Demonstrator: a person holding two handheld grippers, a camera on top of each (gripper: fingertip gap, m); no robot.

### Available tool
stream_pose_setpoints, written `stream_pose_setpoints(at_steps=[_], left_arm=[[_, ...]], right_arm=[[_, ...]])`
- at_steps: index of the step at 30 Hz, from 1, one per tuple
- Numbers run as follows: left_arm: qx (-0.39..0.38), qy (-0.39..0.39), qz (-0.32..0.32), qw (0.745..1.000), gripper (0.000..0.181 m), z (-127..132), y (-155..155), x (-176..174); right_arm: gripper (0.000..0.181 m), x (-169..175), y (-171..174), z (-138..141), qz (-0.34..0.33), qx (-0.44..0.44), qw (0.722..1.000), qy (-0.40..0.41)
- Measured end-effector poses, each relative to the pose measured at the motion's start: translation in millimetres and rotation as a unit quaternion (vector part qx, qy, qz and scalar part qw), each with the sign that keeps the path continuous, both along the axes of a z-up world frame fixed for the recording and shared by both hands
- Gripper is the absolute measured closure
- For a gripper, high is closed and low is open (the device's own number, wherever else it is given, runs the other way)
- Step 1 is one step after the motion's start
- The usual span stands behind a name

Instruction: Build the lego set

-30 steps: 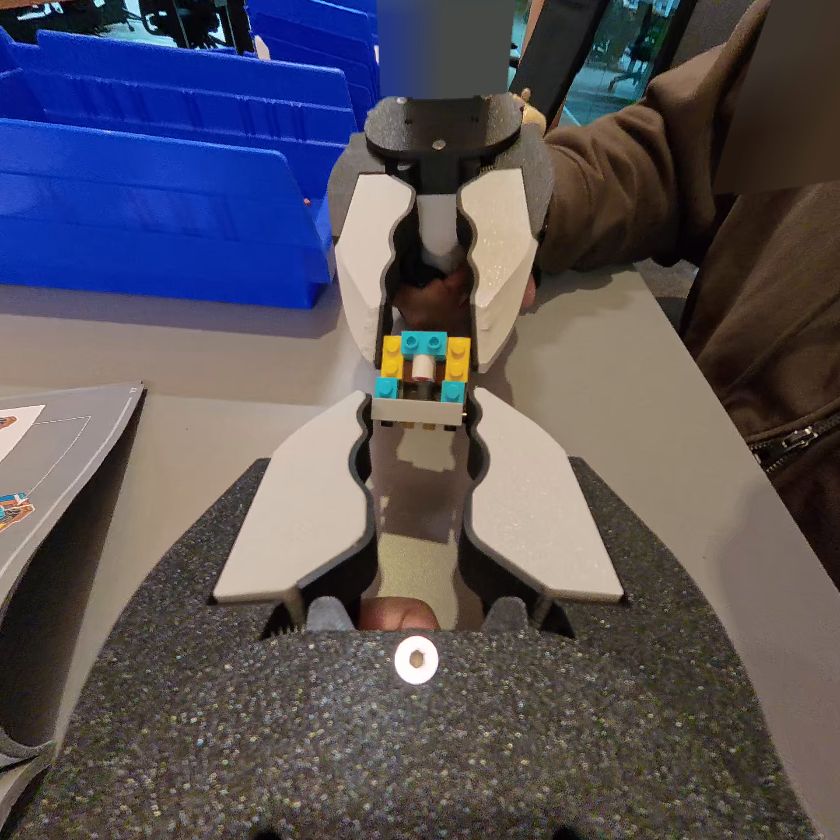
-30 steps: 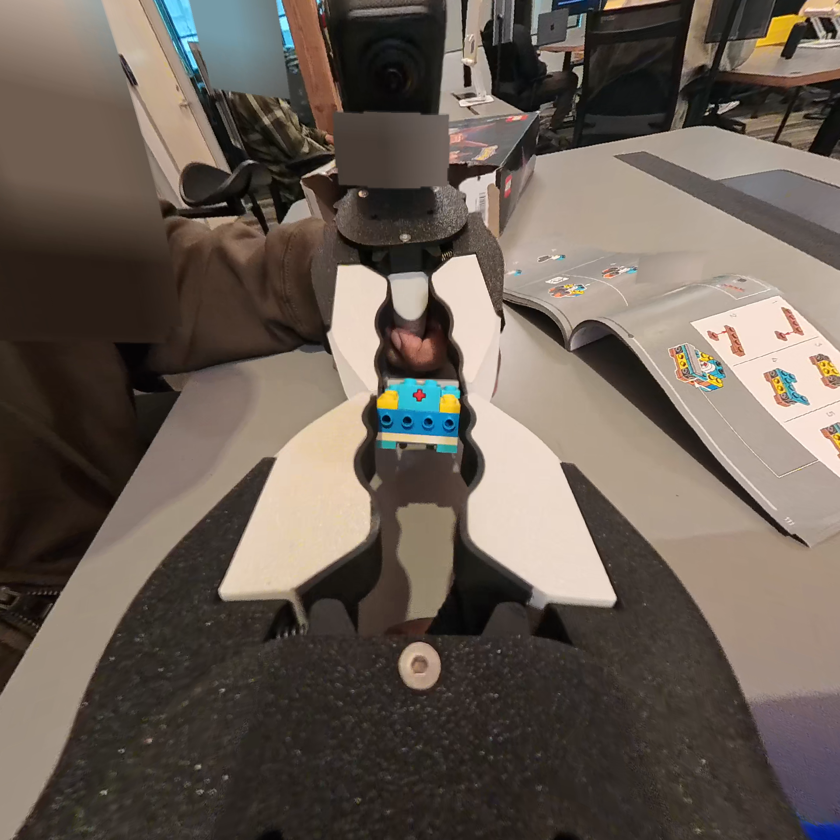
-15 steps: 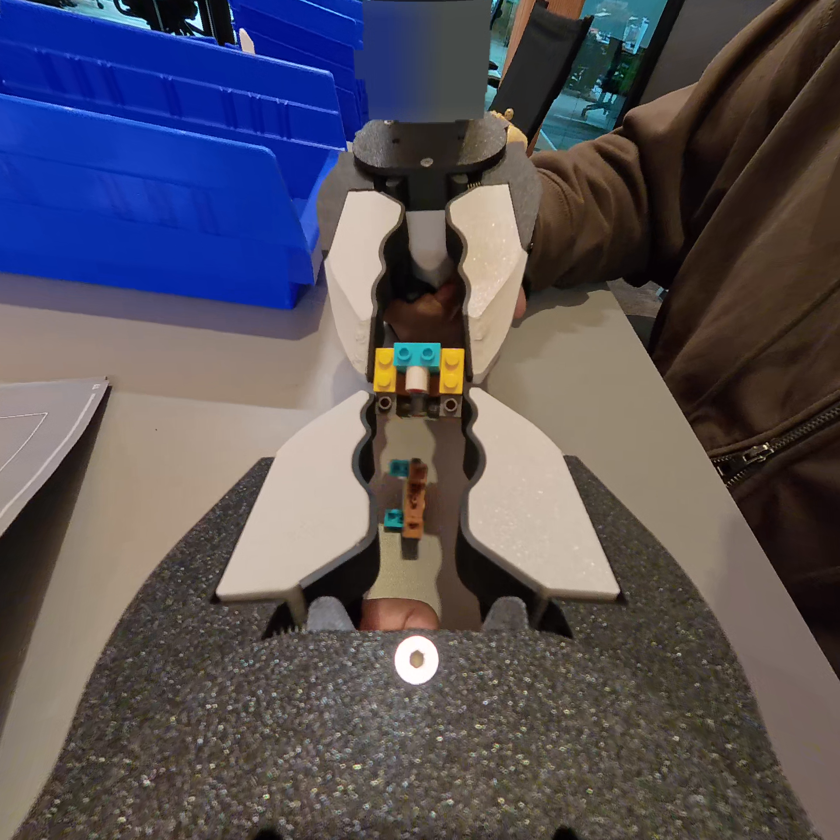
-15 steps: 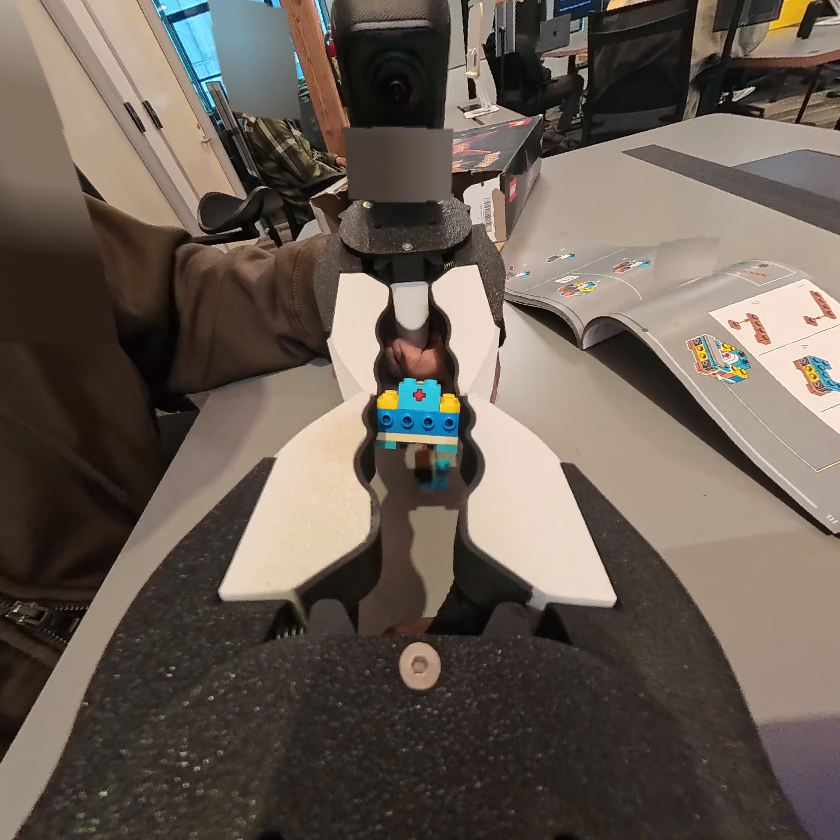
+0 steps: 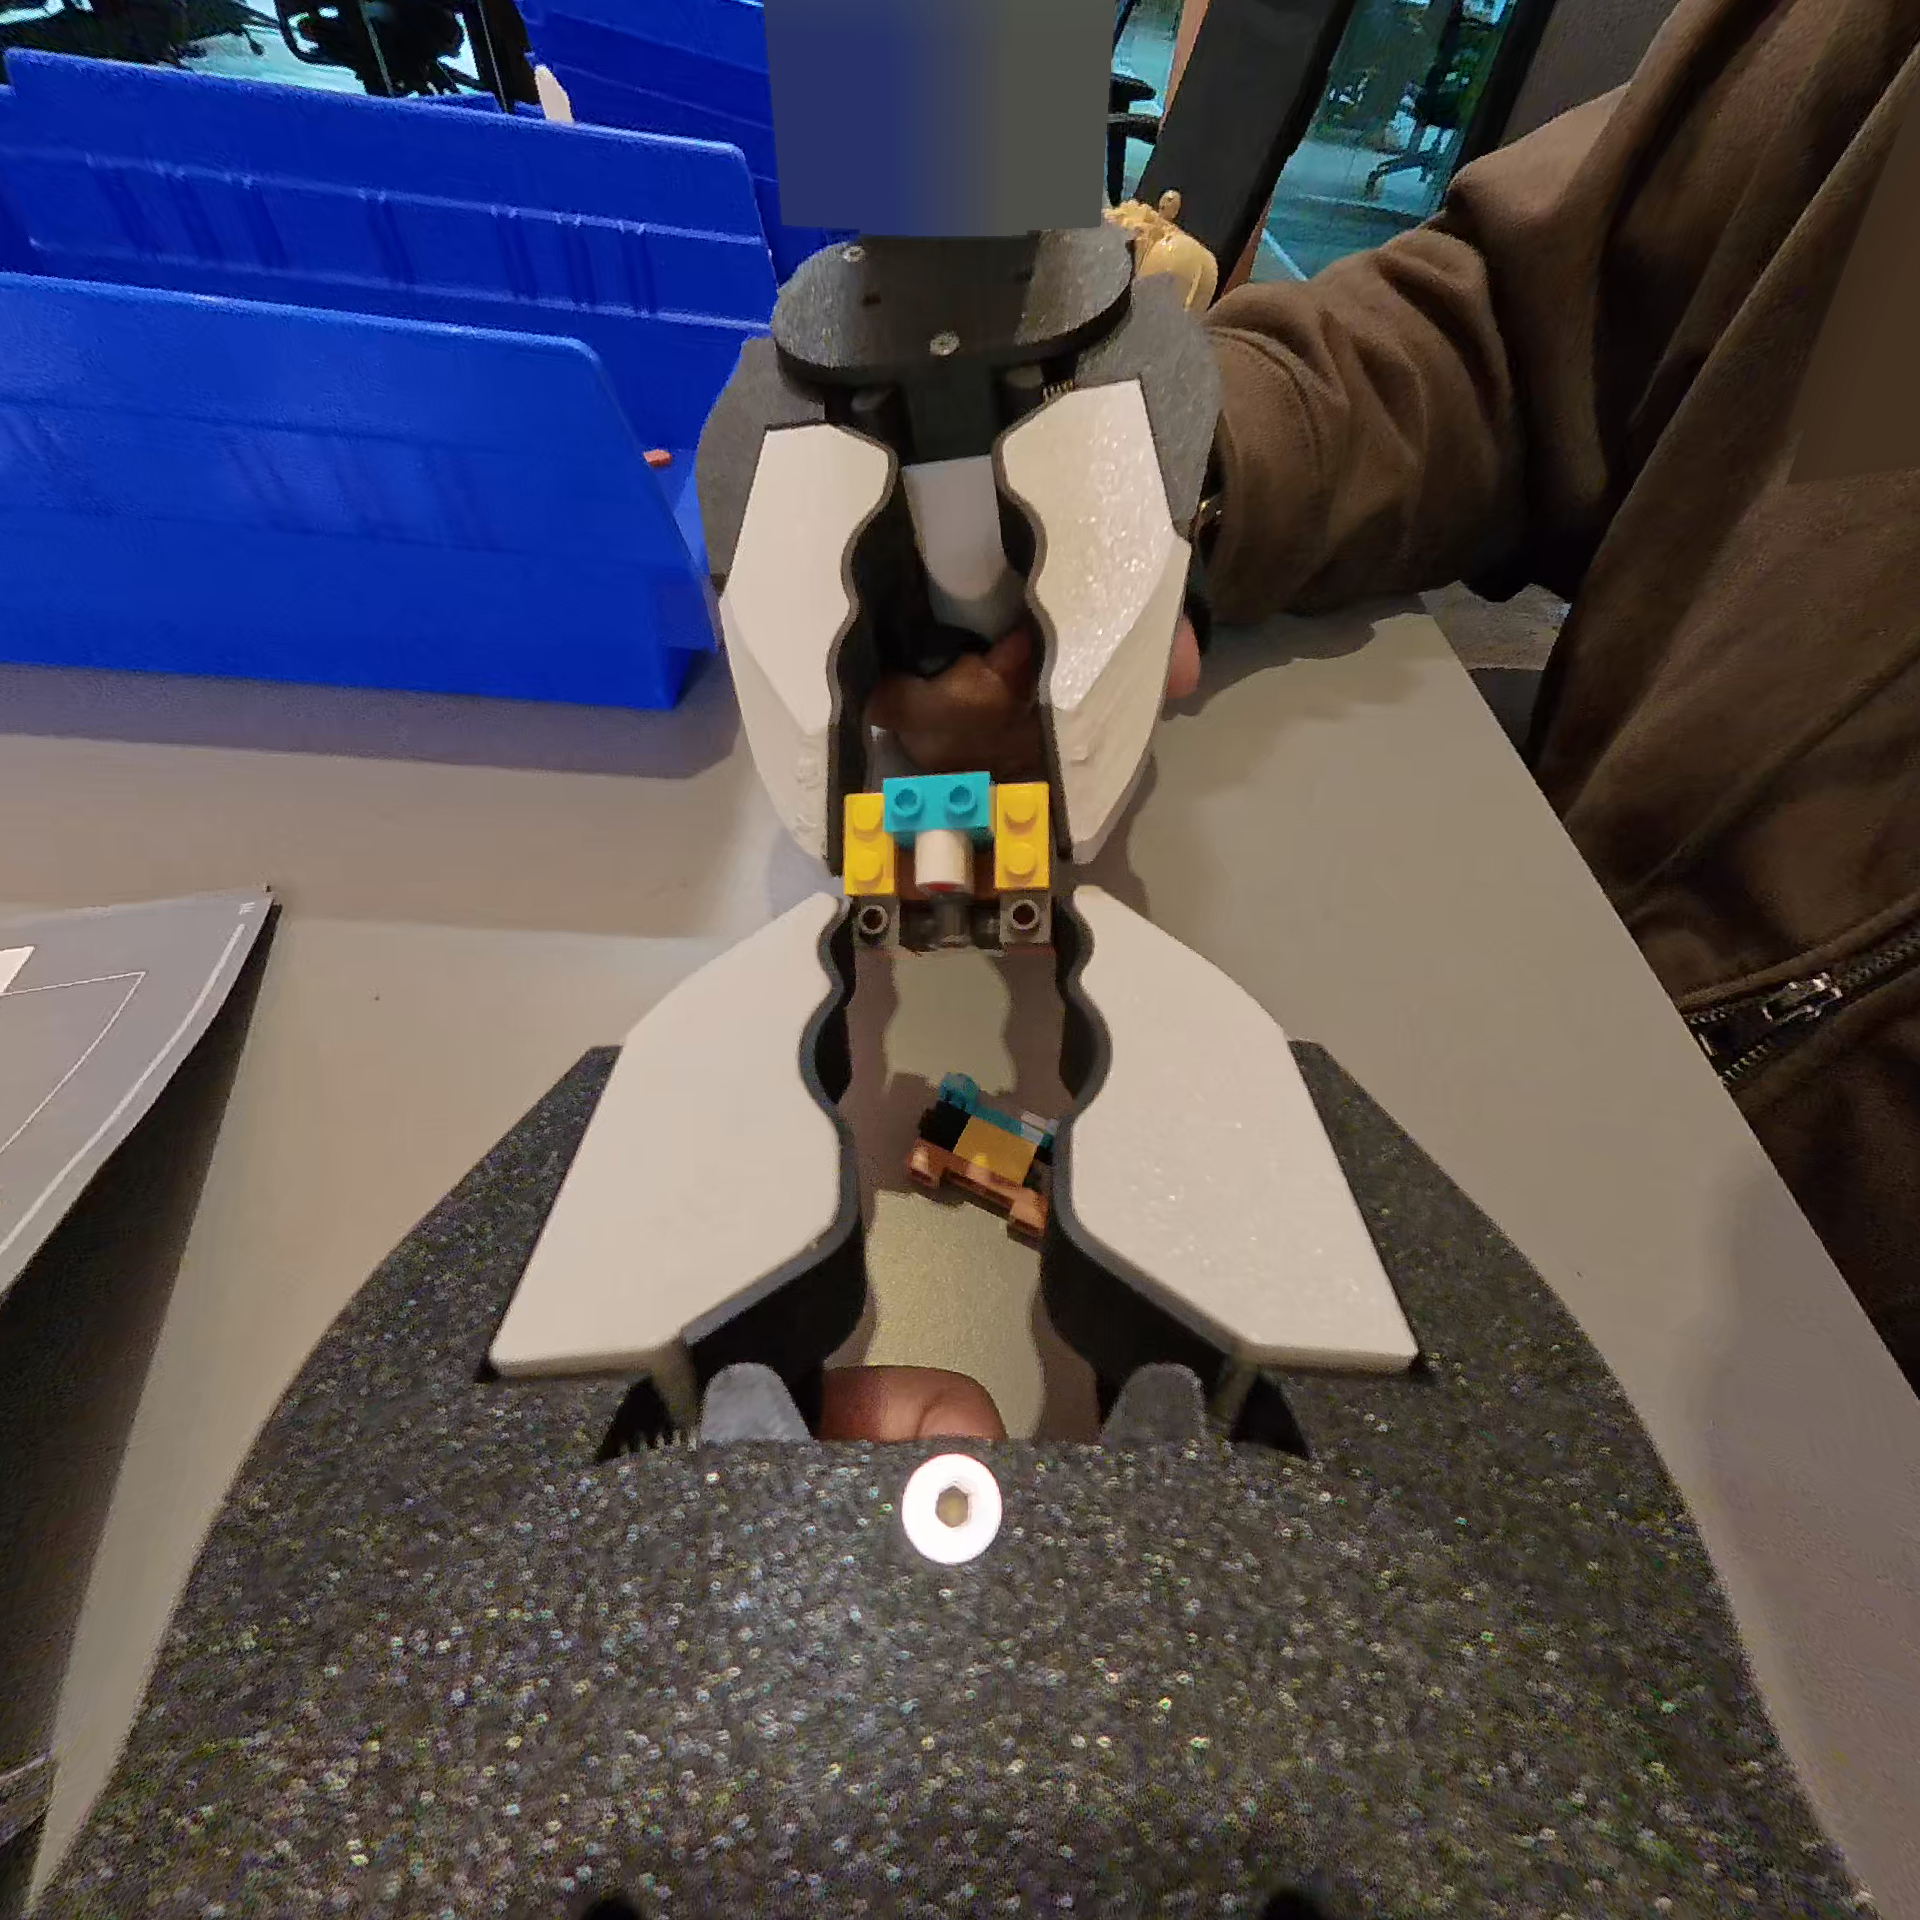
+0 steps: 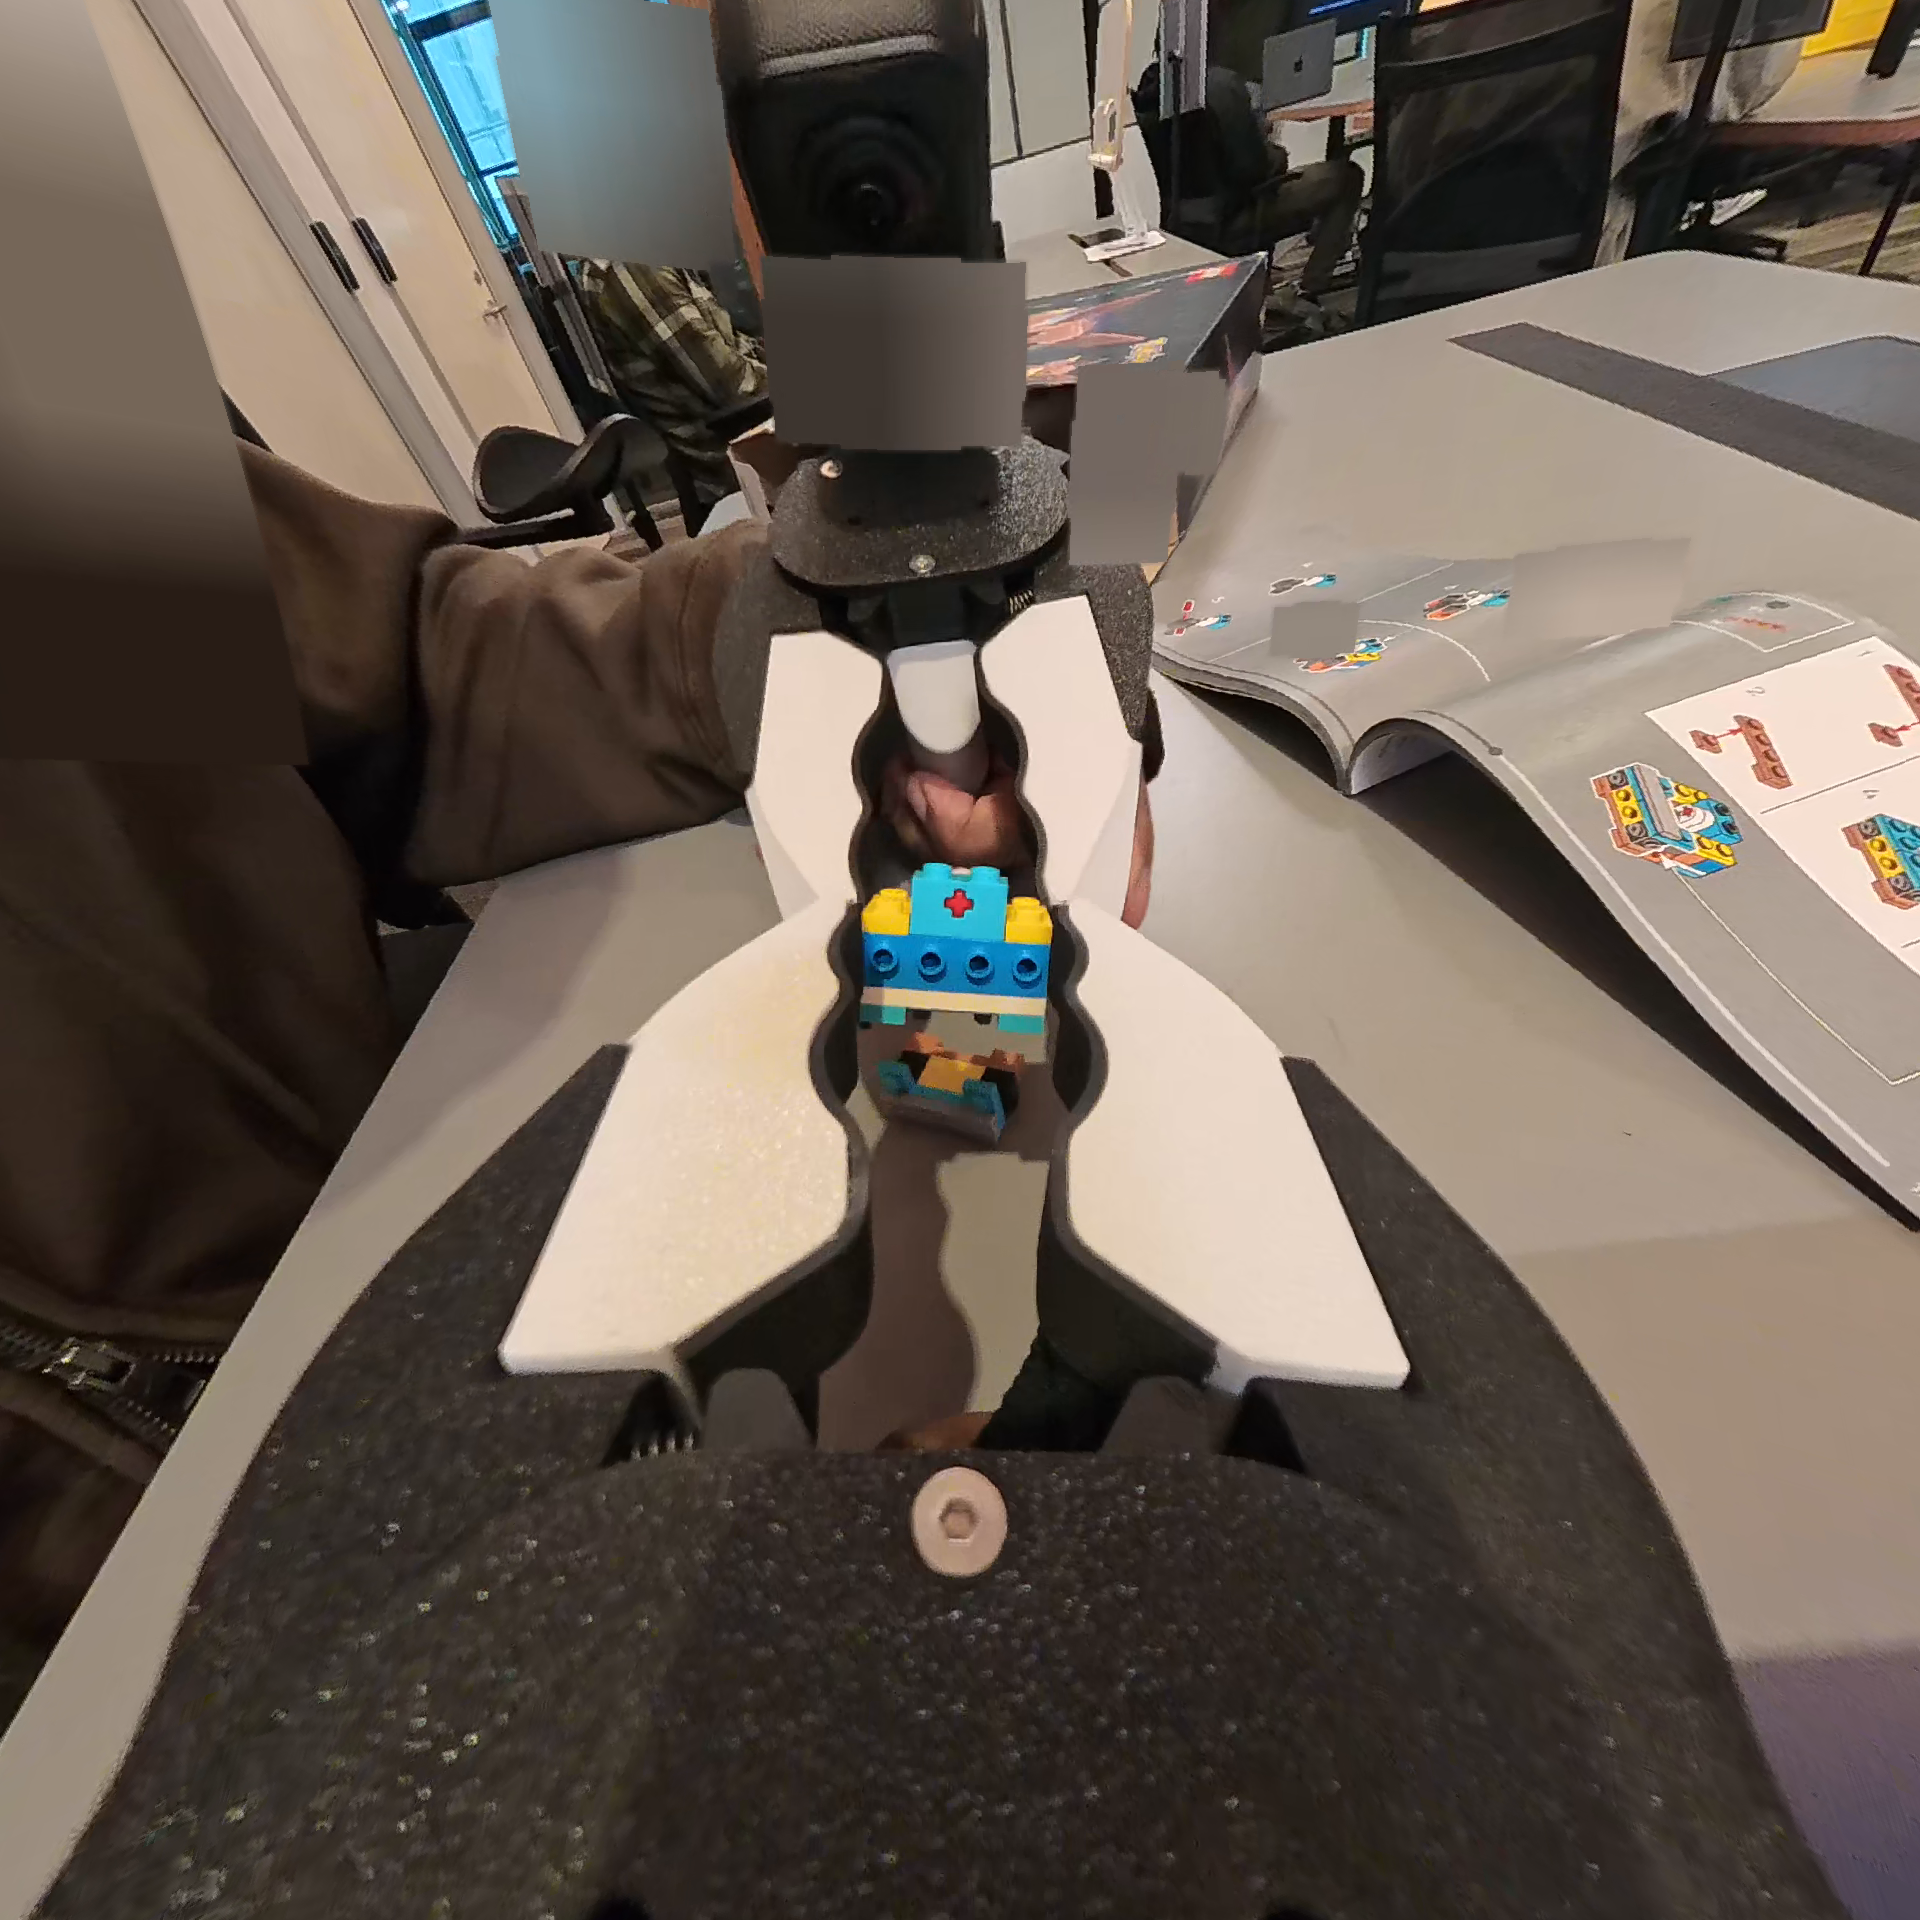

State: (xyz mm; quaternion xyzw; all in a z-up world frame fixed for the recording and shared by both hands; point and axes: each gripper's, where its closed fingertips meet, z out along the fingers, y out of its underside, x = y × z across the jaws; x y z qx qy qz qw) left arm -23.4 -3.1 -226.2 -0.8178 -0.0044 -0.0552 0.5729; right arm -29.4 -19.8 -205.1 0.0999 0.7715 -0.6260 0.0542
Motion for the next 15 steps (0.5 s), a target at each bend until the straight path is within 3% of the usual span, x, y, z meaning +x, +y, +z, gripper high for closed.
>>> stream_pose_setpoints(at_steps=[15], left_arm=[[-0.139, 0.108, 0.005, 0.984, 0.145, -33.6, -1.2, 0.6]], right_arm=[[0.147, 5.2, 11.2, -45.7, 0.023, 0.178, 0.981, 0.071]])
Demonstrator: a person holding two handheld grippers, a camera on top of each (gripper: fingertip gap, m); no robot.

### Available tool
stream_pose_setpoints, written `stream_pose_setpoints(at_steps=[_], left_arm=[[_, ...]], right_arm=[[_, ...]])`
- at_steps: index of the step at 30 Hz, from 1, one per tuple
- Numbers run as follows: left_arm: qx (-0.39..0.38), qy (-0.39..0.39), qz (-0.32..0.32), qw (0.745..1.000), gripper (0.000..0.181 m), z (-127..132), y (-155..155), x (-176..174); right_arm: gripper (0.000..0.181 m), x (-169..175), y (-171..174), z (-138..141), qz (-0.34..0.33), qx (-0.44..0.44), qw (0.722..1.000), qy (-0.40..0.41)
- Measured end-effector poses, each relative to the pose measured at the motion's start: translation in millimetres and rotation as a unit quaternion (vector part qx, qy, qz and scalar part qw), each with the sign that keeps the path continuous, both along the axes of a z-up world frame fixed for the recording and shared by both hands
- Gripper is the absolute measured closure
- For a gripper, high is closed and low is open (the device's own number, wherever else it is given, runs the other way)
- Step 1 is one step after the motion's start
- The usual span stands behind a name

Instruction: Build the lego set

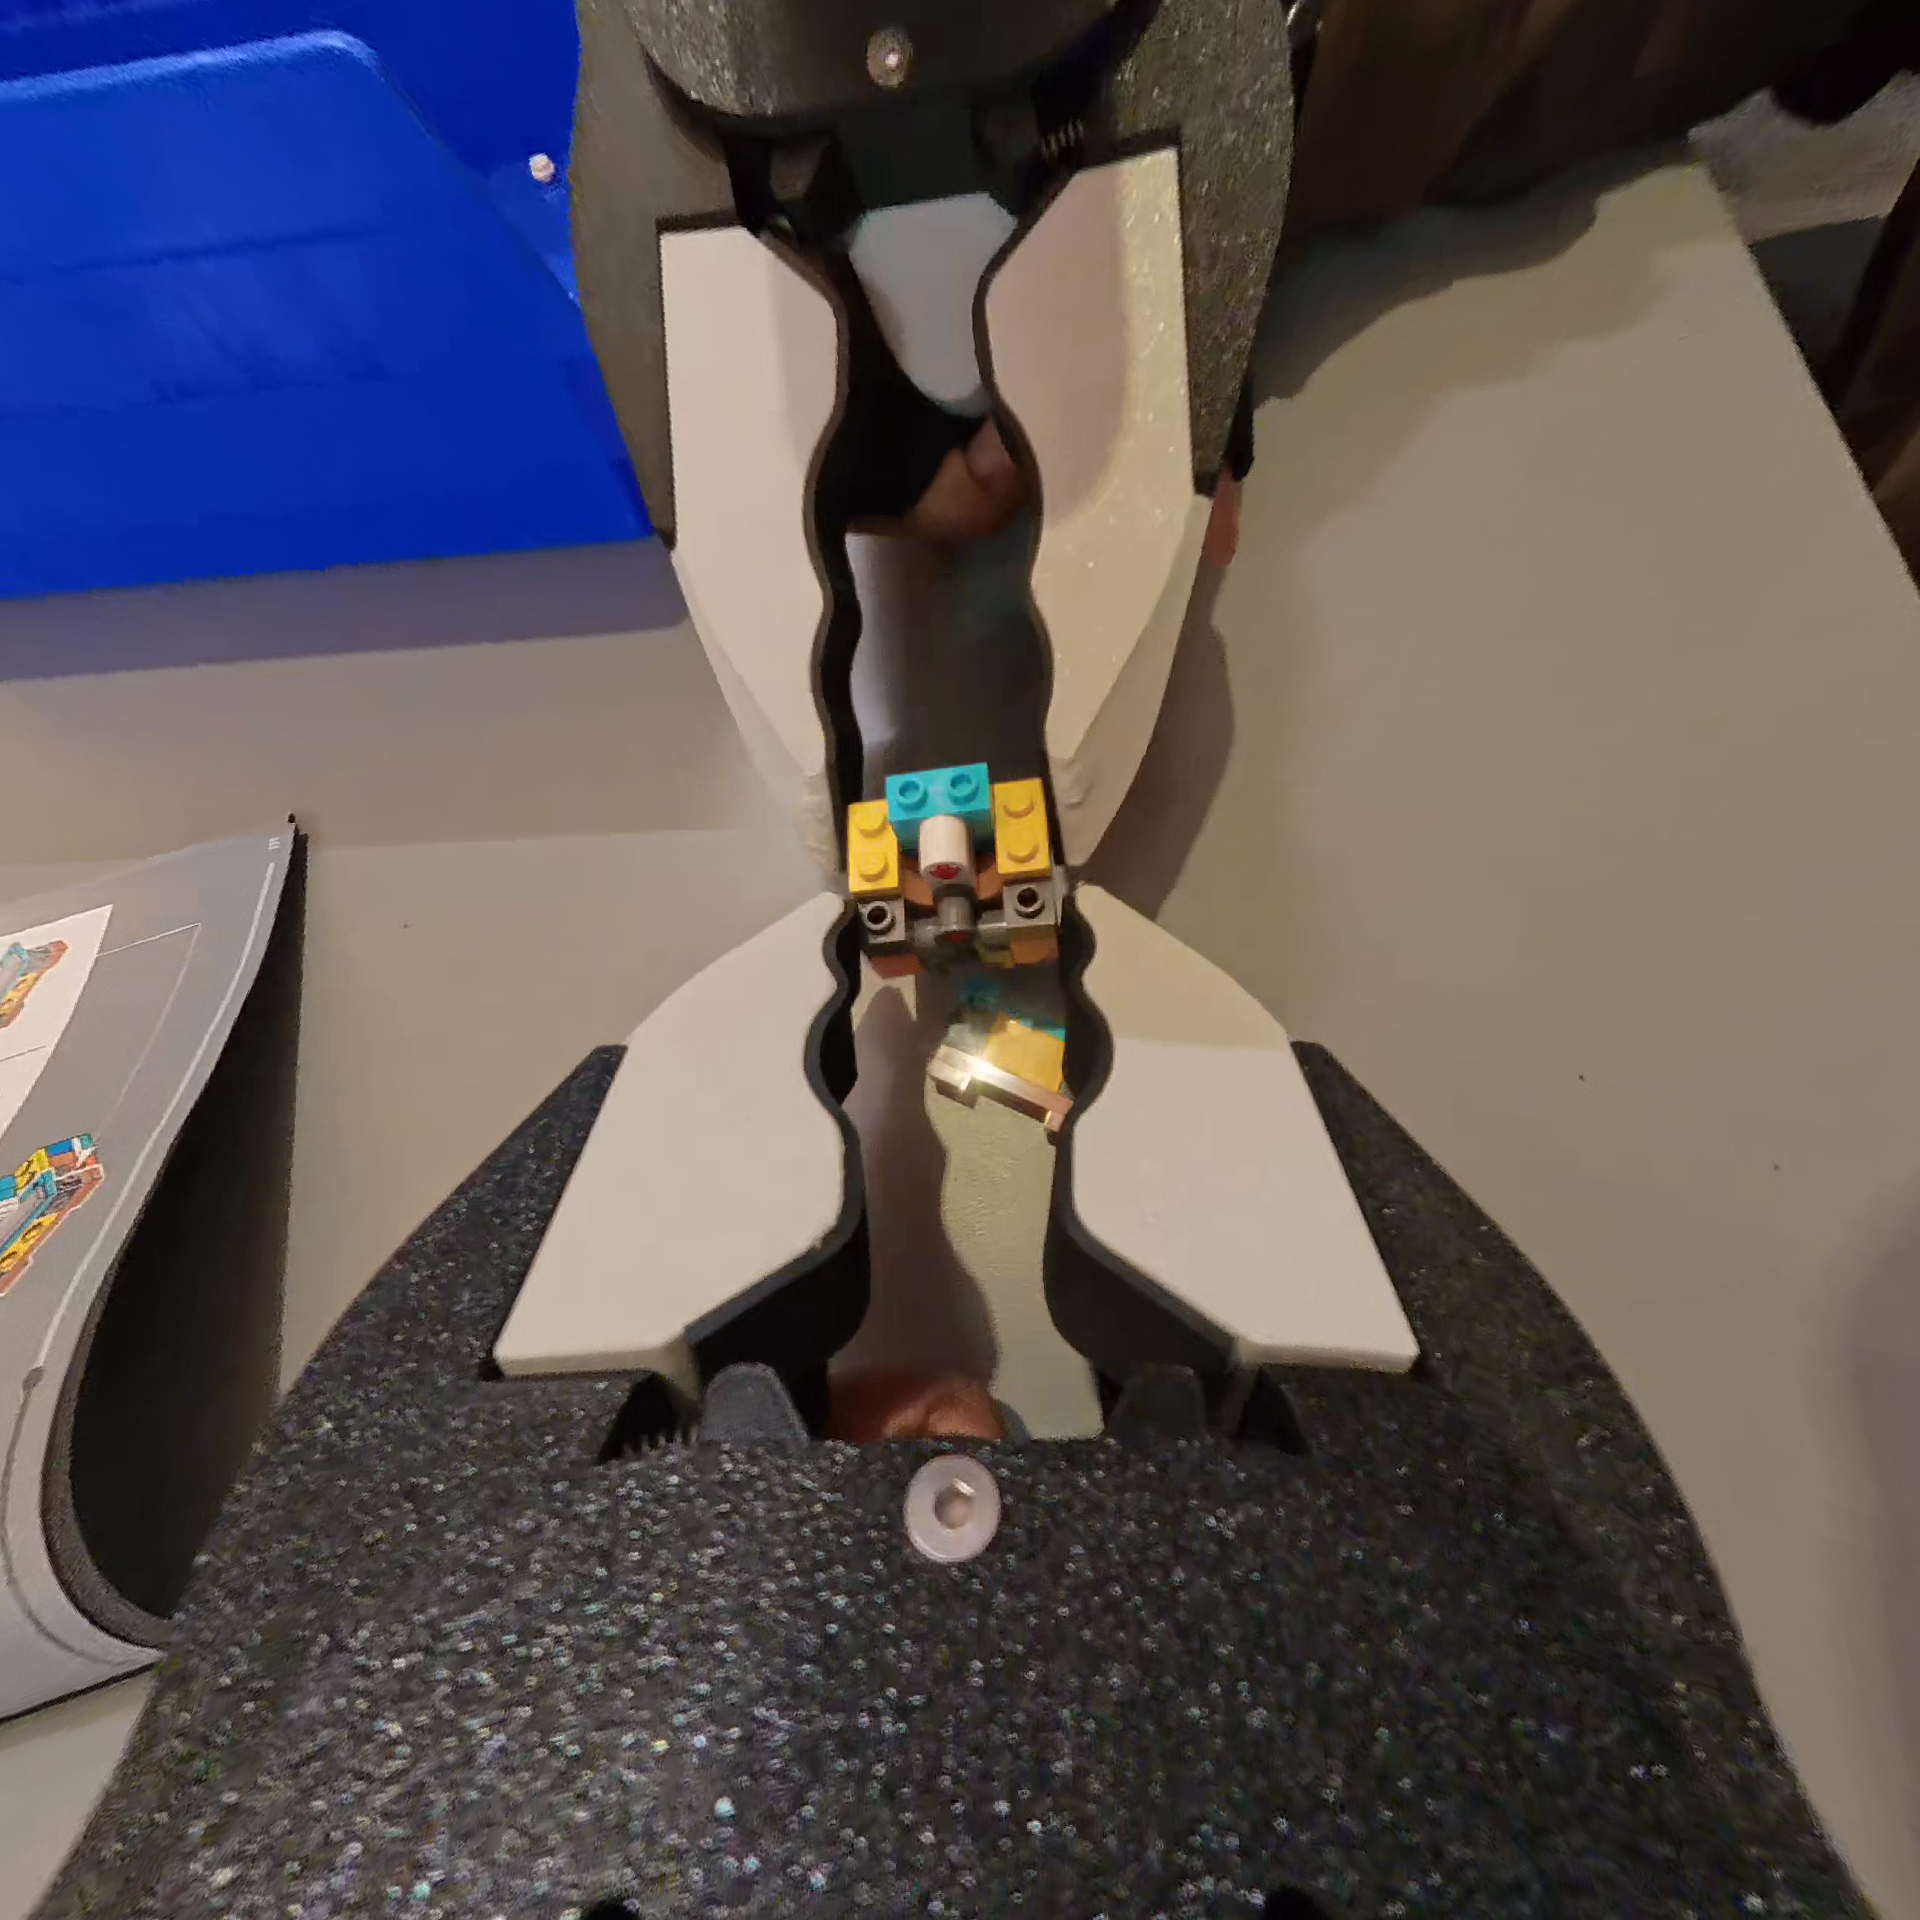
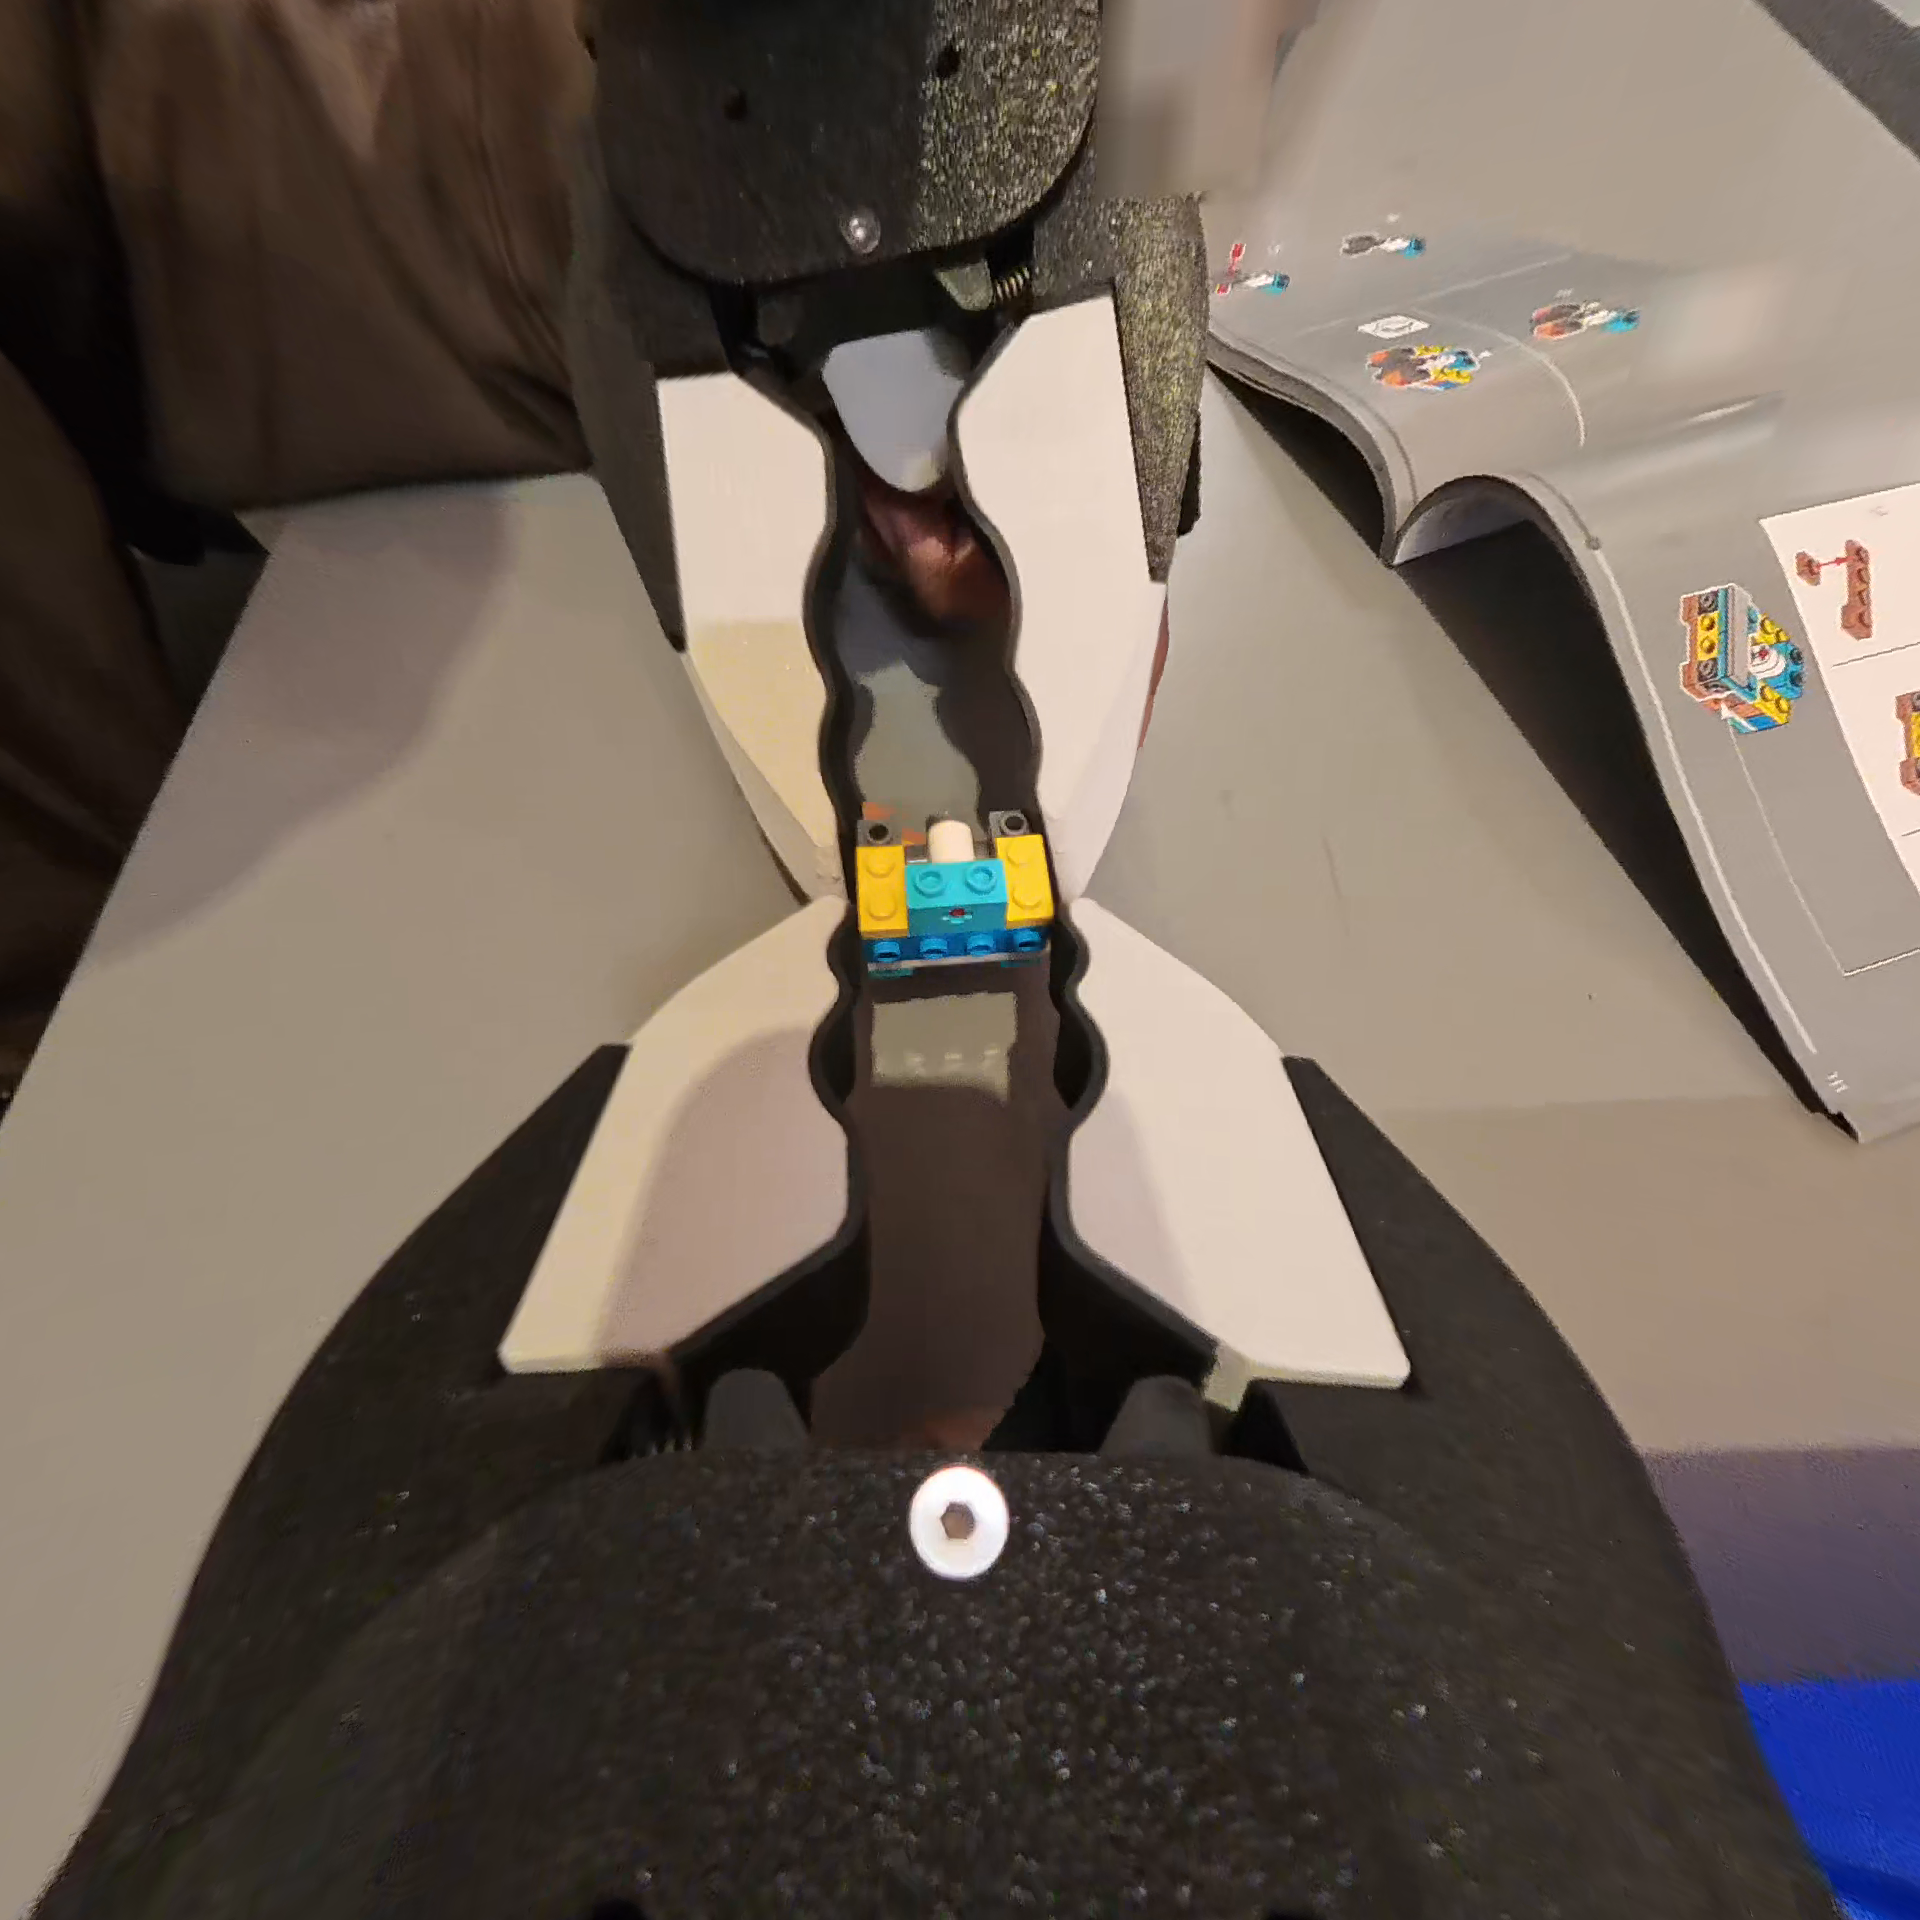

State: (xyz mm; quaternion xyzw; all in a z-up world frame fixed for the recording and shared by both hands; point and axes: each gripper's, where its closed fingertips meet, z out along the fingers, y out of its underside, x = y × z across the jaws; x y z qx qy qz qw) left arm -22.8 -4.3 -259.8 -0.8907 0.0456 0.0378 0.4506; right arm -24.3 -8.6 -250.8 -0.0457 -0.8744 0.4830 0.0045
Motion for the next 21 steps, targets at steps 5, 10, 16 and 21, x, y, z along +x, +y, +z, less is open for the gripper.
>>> stream_pose_setpoints(at_steps=[5, 10, 16, 21], left_arm=[[-0.001, 0.002, 0.002, 1.0, 0.144, -1.1, 1.9, 1.3], [-0.019, -0.003, -0.003, 1.0, 0.136, -2.1, -14.5, 0.2], [-0.052, -0.023, -0.011, 0.998, 0.133, -9.7, -28.4, 2.5], [-0.059, -0.016, -0.036, 0.997, 0.133, -16.3, -24.2, 10.6]], right_arm=[[0.147, 1.6, 4.0, -3.0, 0.009, 0.014, 1.0, 0.002], [0.147, 0.9, 12.4, -8.2, 0.013, 0.035, 0.999, 0.0], [0.147, 3.5, 15.6, -17.9, 0.018, 0.059, 0.998, -0.013], [0.147, 3.9, 17.2, -22.3, 0.016, 0.073, 0.997, -0.018]])
